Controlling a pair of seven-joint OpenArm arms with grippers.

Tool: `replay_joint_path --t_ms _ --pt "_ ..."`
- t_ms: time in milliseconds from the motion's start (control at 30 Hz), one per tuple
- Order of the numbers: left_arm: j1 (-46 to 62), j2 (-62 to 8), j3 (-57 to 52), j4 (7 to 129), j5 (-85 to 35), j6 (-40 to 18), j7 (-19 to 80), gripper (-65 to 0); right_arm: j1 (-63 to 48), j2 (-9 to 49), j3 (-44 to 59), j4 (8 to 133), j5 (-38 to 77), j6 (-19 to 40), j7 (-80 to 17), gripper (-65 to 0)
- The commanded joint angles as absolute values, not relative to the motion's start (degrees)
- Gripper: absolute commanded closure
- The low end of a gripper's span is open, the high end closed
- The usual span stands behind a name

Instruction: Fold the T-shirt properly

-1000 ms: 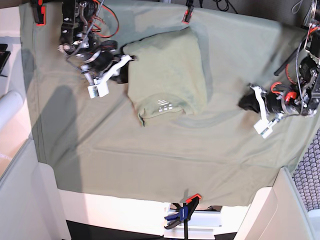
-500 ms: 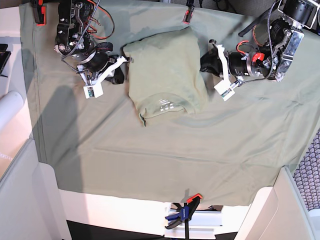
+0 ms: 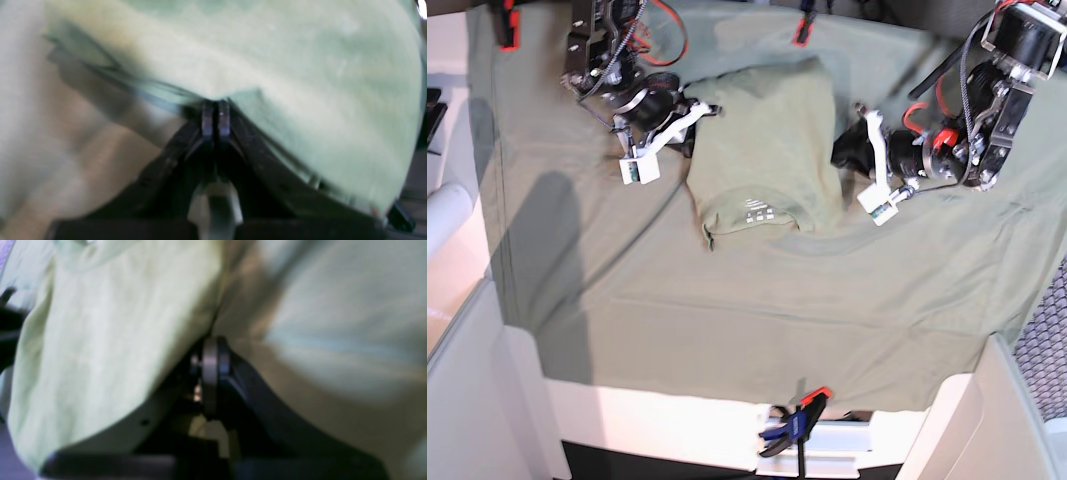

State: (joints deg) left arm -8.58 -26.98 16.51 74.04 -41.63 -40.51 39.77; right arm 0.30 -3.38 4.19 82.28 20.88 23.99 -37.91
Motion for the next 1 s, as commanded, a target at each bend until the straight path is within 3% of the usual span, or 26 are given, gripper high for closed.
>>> replay_joint_path --t_ms 0,233,567,733,967 --pt "-10.9 -27.0 16.1 72.7 -41.1 -40.0 39.2 0.0 0.2 -3.9 3.2 82.9 21.3 24.3 -39.3 0.0" --pt "-18.7 -24.7 16.1 60.2 -41.1 -40.0 37.9 0.0 -0.2 -4.3 -0.8 83.0 21.2 24.3 -39.2 0.0" --pt "-18.0 -33.4 16.0 63.0 -47.7 -40.0 39.1 0.0 -0.2 -1.8 1.0 88.2 13.2 24.3 -38.5 0.0" --pt "-11.2 -39.1 12.6 71.5 -51.2 -40.0 41.5 0.0 -1.1 3.6 2.6 92.1 13.3 24.3 -41.2 0.0" --pt "6.7 -43.0 -4.4 89.3 -56.0 -40.0 44.4 0.0 -6.7 11.3 5.8 98.4 18.2 24.3 -42.5 0.0"
